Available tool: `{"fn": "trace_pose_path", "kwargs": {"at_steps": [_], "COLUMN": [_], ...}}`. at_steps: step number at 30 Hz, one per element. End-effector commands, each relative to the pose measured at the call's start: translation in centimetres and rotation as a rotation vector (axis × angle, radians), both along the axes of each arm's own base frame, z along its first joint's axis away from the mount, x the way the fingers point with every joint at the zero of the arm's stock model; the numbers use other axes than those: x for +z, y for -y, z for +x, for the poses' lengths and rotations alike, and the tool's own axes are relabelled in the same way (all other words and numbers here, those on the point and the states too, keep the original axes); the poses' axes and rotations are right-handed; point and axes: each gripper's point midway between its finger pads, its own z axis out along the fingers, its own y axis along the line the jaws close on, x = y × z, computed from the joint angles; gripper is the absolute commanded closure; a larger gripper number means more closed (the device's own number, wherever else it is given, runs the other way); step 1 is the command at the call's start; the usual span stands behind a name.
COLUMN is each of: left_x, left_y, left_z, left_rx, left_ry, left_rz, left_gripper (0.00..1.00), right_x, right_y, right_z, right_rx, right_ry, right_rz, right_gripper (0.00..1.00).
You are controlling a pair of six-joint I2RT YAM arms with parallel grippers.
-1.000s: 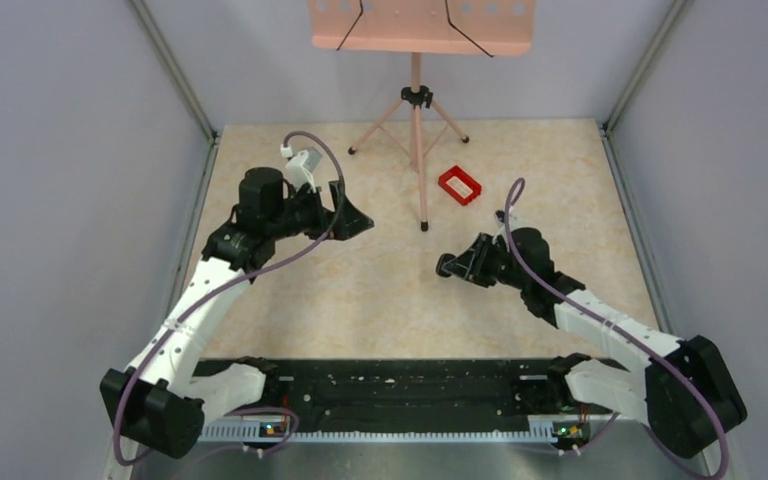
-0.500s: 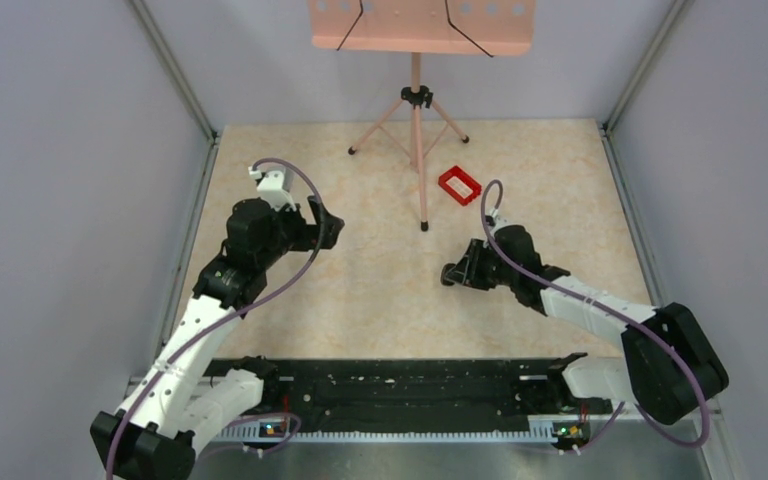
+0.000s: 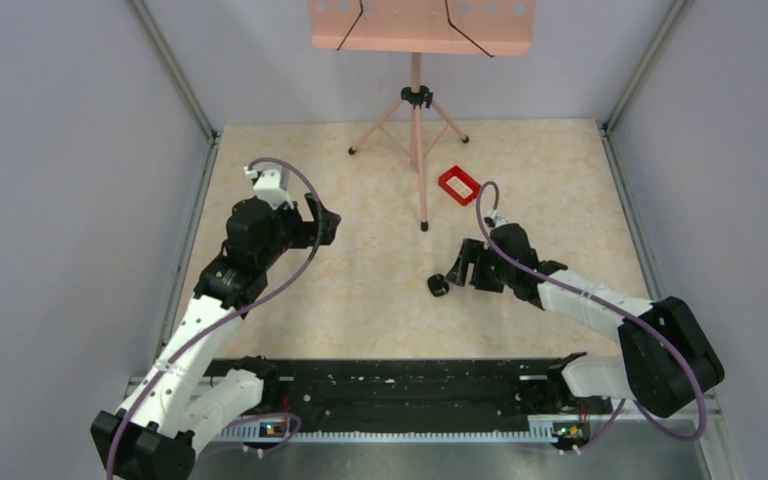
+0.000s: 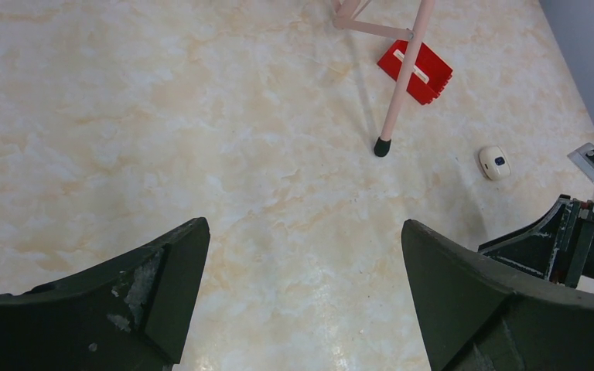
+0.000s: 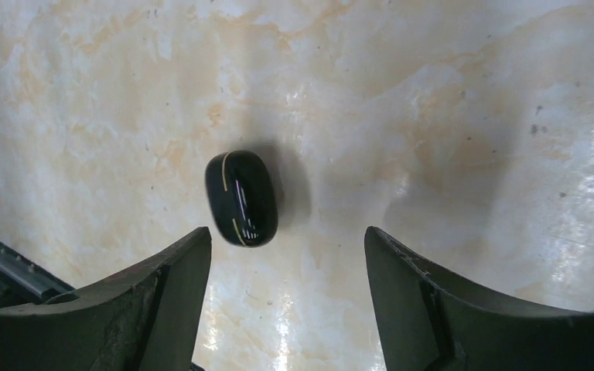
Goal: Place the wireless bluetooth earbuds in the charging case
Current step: Place the charging case with the earbuds at the center of the board, then reset both arms
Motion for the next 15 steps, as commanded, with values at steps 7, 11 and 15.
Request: {"fn": "trace_pose_path", "kwargs": {"at_steps": [7,11,15], "left_x": [1.7,2.0,1.7], "left_y": [0.3,0.5,0.5], "left_z": [0.7,0.8,1.1], "left_rx": [0.026,0.035,0.035], "left_ry": [0.027,-0.002,-0.037], "left_rz": [-0.063,-0.075,-0.058], "left_gripper": [0.01,0.01,0.01], "right_x": [9.1,13.1,16.3], "right_y": [6.2,8.8,10.6], "right_z": [3.7,3.8,3.3], "right_rx": [-0.272,-0.364,-0.428], "right_ry": [0.177,0.254,0.323], "right_rz": [-0.247,-0.313,-0.333], "right_gripper": [0.01,0.01,0.01]}}
